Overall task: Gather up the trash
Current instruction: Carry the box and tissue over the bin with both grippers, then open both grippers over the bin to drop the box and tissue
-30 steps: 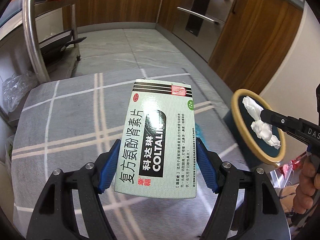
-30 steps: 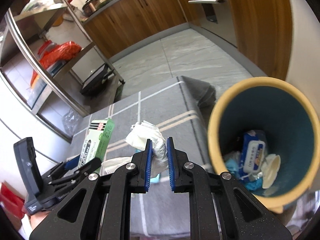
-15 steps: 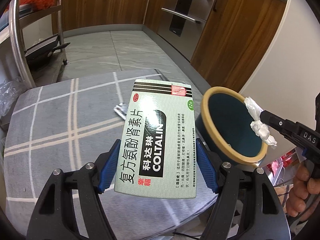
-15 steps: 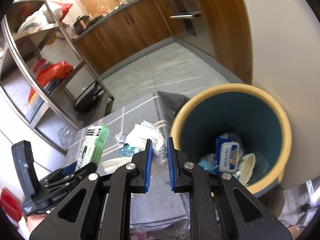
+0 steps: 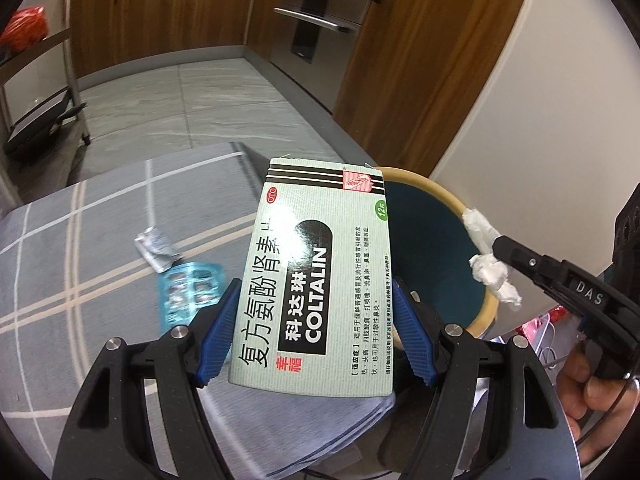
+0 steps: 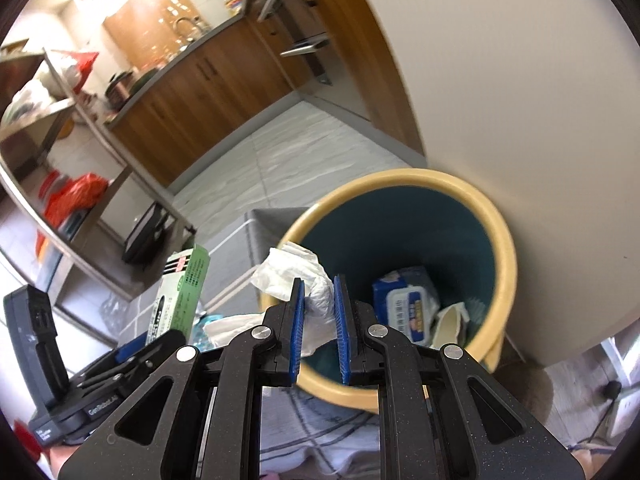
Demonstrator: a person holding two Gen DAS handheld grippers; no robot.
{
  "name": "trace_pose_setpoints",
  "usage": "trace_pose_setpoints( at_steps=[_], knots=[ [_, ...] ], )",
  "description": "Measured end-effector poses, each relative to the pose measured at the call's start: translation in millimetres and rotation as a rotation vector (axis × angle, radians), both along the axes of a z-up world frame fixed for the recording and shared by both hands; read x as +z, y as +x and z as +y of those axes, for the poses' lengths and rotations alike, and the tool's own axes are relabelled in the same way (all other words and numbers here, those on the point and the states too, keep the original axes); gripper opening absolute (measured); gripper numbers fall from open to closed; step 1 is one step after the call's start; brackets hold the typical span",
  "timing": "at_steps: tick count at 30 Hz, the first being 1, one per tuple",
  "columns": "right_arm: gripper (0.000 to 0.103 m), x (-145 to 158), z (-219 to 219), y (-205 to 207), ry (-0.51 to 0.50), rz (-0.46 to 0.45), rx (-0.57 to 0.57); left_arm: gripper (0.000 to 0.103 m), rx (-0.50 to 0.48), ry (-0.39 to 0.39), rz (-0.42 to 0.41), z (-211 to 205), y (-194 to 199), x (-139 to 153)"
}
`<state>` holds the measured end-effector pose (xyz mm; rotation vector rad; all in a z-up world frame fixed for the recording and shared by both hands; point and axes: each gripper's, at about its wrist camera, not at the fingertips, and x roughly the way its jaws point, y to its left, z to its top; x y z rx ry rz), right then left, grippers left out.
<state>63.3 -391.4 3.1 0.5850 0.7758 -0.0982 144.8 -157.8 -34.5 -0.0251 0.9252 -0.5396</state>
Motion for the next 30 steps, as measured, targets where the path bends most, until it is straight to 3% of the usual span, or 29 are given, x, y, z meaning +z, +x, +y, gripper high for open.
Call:
trace_pose_setpoints(
  at_steps=[9,20,30],
  knots=[
    [0.016,-14.5,-25.9,-4.8,-0.006,0.028,-0.103,0.071,-0.075,0.021,0.004,-60.7,11.0,-2.2],
    [0.016,-29.0,-37.8,1.4,-0.044,0.082,-0.148,0.071,-0.135,0.08,0.014,-111.7,34.0,-15.5],
    [0.028,-36.6,-41.5,8.0,-0.045,0.116,-0.168,0.074,-0.157,0.13,0.062,-128.0,40.9,-39.5]
  ],
)
